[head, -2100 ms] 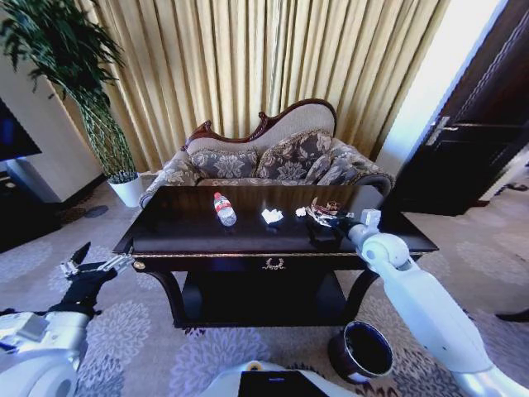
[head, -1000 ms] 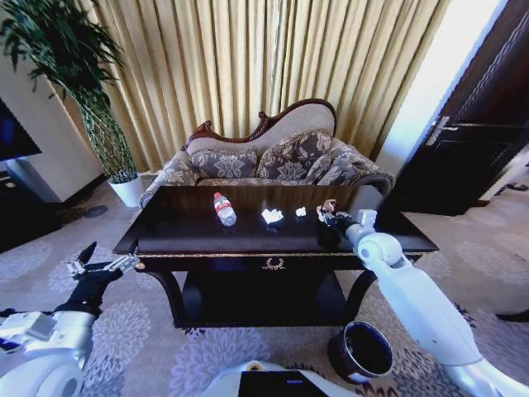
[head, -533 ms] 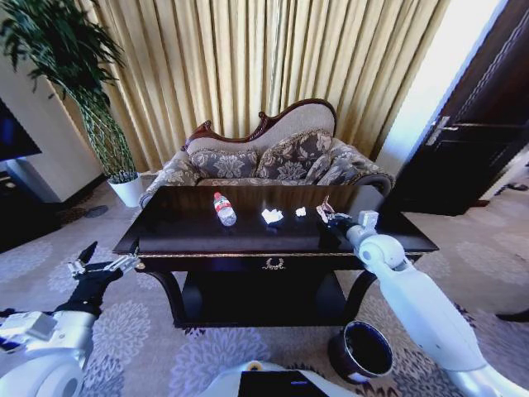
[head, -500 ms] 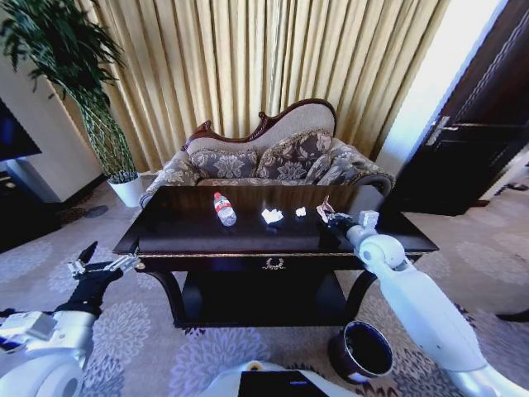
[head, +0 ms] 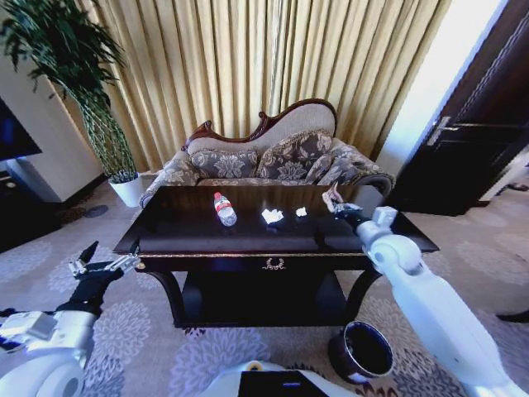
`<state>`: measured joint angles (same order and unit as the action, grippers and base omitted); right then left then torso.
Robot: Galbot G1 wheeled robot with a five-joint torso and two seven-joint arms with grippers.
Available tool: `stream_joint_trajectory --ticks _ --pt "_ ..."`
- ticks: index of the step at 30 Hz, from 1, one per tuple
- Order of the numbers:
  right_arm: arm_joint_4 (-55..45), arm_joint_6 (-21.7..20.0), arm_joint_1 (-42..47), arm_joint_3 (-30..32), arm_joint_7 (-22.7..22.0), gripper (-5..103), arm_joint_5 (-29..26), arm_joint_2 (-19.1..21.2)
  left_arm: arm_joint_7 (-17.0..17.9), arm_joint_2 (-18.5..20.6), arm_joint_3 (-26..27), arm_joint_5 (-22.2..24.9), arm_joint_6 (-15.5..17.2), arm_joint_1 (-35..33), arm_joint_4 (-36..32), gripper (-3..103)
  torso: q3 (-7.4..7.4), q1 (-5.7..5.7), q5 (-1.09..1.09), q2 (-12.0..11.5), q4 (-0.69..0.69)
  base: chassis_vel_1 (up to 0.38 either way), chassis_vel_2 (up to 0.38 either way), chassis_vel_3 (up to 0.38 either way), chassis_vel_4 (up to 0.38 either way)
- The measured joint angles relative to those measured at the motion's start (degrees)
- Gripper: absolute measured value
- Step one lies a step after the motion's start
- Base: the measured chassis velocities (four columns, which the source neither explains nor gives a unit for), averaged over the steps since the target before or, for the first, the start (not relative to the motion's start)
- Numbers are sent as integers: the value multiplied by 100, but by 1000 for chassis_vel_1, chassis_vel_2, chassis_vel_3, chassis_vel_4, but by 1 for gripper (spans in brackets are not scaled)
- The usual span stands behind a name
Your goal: Move to the front of the table and place the trash on the table into the trash bin.
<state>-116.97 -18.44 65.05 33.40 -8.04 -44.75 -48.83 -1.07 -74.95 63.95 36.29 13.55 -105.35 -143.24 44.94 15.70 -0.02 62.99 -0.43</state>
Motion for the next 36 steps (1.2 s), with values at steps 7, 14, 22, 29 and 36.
stream_joint_trajectory --ticks 7,14,22,29,36 --pt "-1044 14 1086 794 -2 0 550 -422 75 21 61 206 25 40 0 100 0 0 0 0 2 0 0 0 0" --pt "-1731 24 2363 1556 156 0 1254 -1018 82 89 73 232 30 45 0 100 -1 0 0 0 -2 0 0 0 0" --pt "-1944 99 2802 1900 209 0 1229 -1061 64 127 5 230 35 43 0 100 0 0 0 0 2 0 0 0 0" --pt "-2071 -83 2850 1878 218 0 1092 -1098 61 145 -37 220 38 35 0 100 0 0 0 0 2 0 0 0 0" --pt "-2102 -116 2863 1799 218 0 1117 -1165 58 155 -32 218 39 29 0 100 0 0 0 0 2 0 0 0 0"
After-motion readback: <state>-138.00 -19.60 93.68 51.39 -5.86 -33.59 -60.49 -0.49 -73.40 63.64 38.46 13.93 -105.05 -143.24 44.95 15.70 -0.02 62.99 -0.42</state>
